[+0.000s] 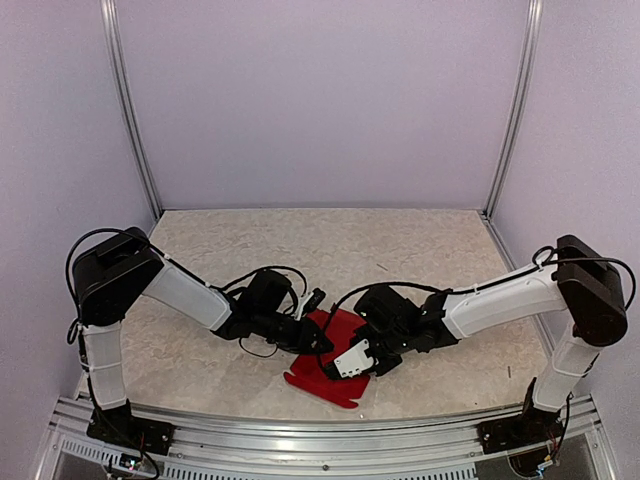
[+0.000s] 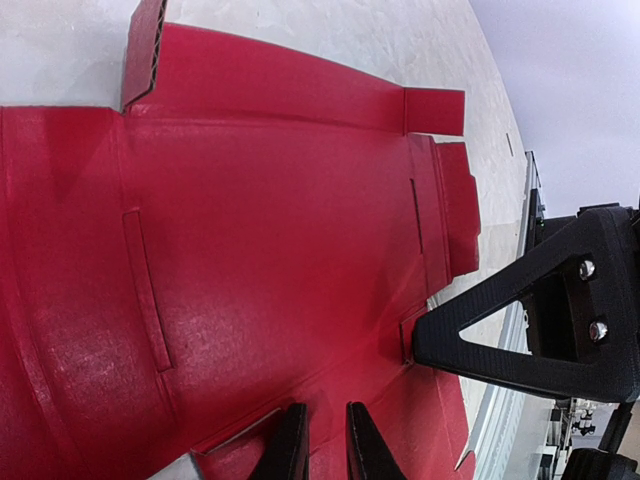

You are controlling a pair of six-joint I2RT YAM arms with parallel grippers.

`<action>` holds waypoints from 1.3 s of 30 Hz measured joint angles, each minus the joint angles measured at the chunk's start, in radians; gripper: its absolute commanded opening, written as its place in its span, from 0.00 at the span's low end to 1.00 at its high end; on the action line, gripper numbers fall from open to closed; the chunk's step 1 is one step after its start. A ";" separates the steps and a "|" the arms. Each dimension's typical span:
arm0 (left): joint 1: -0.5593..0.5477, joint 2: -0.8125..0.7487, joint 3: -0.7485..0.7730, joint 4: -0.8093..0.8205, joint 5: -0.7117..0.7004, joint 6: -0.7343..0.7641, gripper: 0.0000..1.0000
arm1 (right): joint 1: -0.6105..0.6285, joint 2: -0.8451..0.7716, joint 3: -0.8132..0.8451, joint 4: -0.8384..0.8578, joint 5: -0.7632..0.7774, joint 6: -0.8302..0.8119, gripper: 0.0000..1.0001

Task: Fold the paper box

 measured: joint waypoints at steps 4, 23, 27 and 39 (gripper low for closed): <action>0.000 0.000 0.000 0.000 0.000 0.000 0.15 | 0.000 0.000 0.000 0.000 0.000 0.000 0.32; 0.002 -0.010 0.138 -0.274 -0.026 0.080 0.20 | -0.007 -0.028 0.014 -0.040 -0.011 0.006 0.33; 0.014 -0.065 0.263 -0.516 -0.111 0.155 0.25 | -0.035 -0.116 0.100 -0.223 -0.038 0.024 0.37; 0.080 -0.479 0.289 -0.654 -0.394 0.216 0.58 | -0.332 -0.531 0.050 -0.169 -0.242 0.268 0.68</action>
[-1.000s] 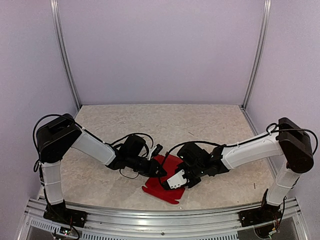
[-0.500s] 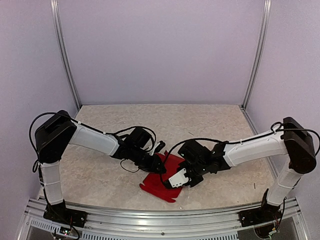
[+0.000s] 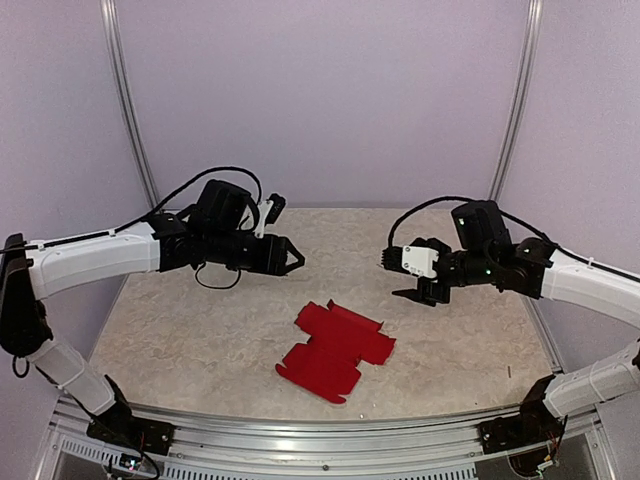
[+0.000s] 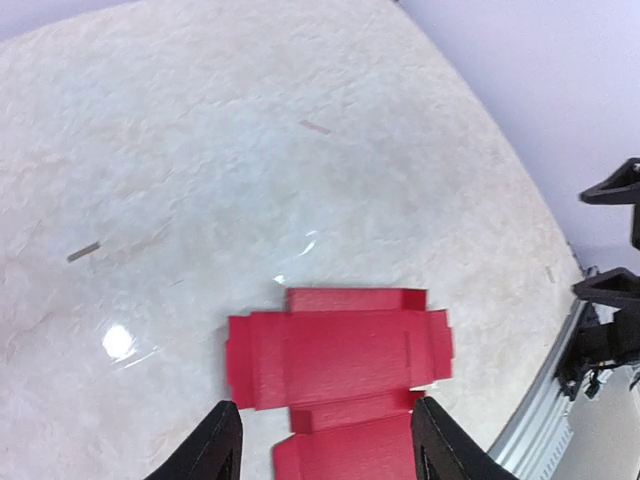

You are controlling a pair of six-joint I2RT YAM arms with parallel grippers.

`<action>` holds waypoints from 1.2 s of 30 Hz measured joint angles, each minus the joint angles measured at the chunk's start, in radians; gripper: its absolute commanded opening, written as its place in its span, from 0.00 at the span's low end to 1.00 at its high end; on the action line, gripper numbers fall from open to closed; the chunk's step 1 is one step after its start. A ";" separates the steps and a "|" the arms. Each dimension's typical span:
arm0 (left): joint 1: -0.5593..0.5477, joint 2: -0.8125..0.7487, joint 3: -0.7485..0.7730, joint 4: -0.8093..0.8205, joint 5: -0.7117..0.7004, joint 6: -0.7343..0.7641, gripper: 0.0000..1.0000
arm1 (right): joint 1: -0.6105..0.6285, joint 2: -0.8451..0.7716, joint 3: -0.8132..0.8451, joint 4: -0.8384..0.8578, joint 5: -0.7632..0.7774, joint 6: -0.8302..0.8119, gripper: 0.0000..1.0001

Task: Fold the paper box

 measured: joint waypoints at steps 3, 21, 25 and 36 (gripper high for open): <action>0.035 0.057 -0.037 -0.020 -0.025 -0.003 0.59 | -0.058 0.003 -0.056 0.033 -0.069 0.082 0.67; 0.049 0.443 0.058 -0.048 0.132 -0.003 0.44 | -0.105 0.059 -0.122 0.132 -0.198 0.192 0.64; 0.049 0.472 0.075 -0.038 0.170 -0.005 0.34 | -0.105 0.084 -0.122 0.136 -0.198 0.192 0.64; 0.051 0.480 0.042 0.056 0.203 -0.011 0.00 | -0.110 0.234 -0.023 0.073 -0.211 0.248 0.60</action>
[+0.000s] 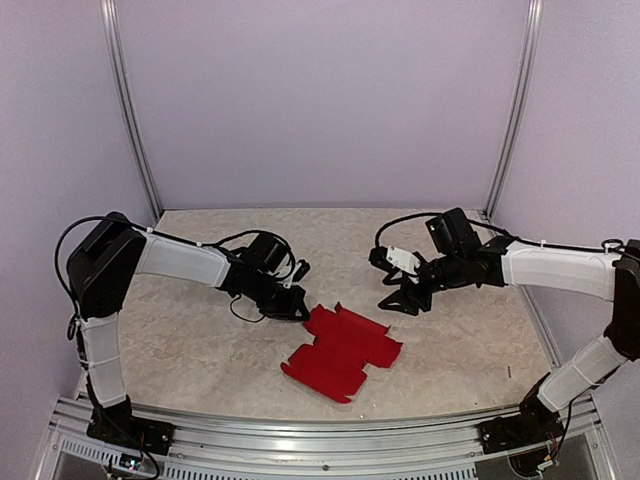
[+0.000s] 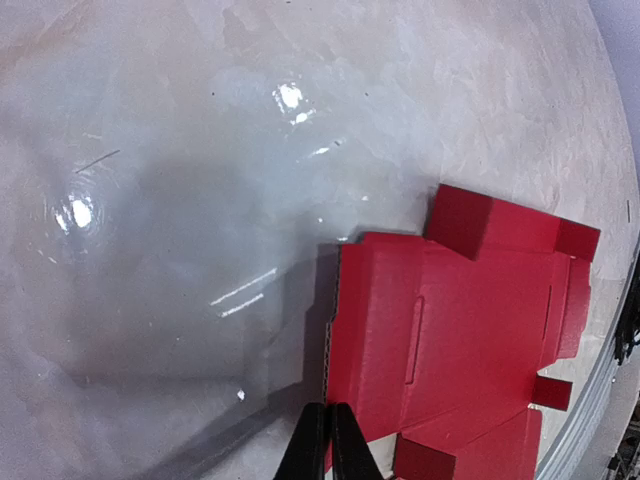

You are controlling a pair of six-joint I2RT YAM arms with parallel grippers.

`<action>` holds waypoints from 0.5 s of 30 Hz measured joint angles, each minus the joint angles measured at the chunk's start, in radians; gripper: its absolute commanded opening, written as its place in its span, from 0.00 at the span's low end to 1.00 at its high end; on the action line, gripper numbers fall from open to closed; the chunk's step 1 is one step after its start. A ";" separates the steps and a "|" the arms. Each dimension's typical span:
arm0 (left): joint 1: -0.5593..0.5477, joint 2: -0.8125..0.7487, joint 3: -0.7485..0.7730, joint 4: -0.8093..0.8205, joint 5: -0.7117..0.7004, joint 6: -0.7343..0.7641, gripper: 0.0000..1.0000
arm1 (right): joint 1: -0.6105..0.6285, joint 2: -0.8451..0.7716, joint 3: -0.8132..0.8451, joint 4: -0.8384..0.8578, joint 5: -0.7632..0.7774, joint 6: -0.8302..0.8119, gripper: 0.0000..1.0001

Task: Fold the paper box

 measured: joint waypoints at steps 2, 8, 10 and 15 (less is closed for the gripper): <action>-0.007 -0.024 -0.057 0.063 -0.011 -0.001 0.00 | -0.002 0.043 0.061 -0.040 -0.021 0.018 0.60; -0.090 -0.161 -0.211 0.234 -0.082 0.004 0.00 | -0.005 0.171 0.234 -0.165 -0.061 0.060 0.57; -0.126 -0.196 -0.243 0.284 -0.108 0.013 0.00 | -0.005 0.219 0.269 -0.197 -0.064 0.065 0.56; -0.194 -0.248 -0.263 0.353 -0.163 0.033 0.00 | -0.005 0.304 0.295 -0.286 -0.068 0.062 0.52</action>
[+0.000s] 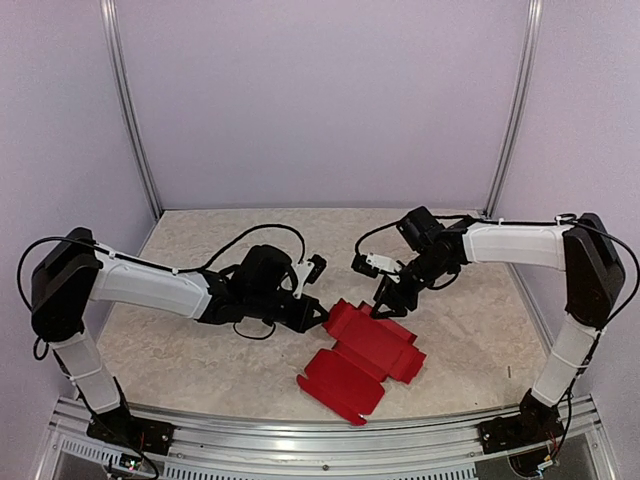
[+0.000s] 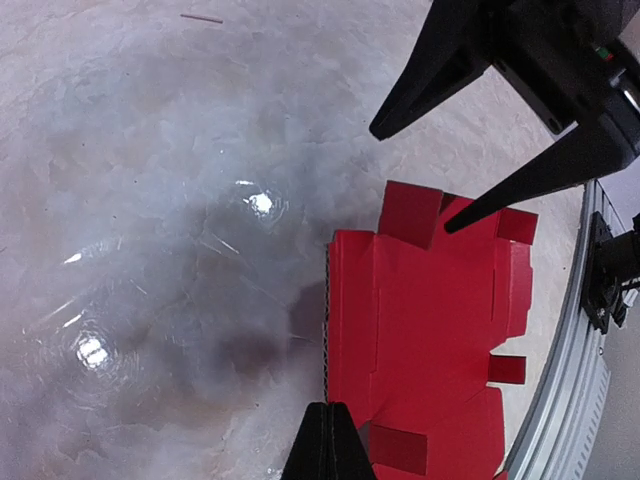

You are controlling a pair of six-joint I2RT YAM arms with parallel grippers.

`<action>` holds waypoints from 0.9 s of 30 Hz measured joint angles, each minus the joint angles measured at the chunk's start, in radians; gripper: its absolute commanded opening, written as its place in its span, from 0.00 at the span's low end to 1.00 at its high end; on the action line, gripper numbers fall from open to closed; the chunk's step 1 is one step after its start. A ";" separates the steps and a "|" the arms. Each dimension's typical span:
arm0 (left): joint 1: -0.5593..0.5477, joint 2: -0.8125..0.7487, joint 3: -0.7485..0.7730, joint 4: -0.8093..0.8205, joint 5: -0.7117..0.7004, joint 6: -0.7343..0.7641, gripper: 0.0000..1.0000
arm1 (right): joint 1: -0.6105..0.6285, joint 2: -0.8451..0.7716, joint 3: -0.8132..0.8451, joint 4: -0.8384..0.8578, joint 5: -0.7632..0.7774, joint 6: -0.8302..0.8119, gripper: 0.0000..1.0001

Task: Fold the paper box

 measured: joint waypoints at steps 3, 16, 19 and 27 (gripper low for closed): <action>-0.010 -0.015 -0.008 0.020 -0.031 0.007 0.00 | 0.000 0.014 0.000 -0.042 -0.002 -0.004 0.46; -0.013 -0.032 -0.044 0.039 -0.096 0.008 0.00 | -0.002 0.027 0.019 -0.120 -0.030 -0.017 0.17; -0.014 -0.036 -0.052 0.042 -0.105 0.008 0.00 | -0.006 0.030 0.019 -0.123 -0.030 -0.019 0.15; -0.014 -0.087 -0.102 0.053 -0.162 0.008 0.00 | -0.018 0.045 0.018 -0.148 -0.030 -0.016 0.16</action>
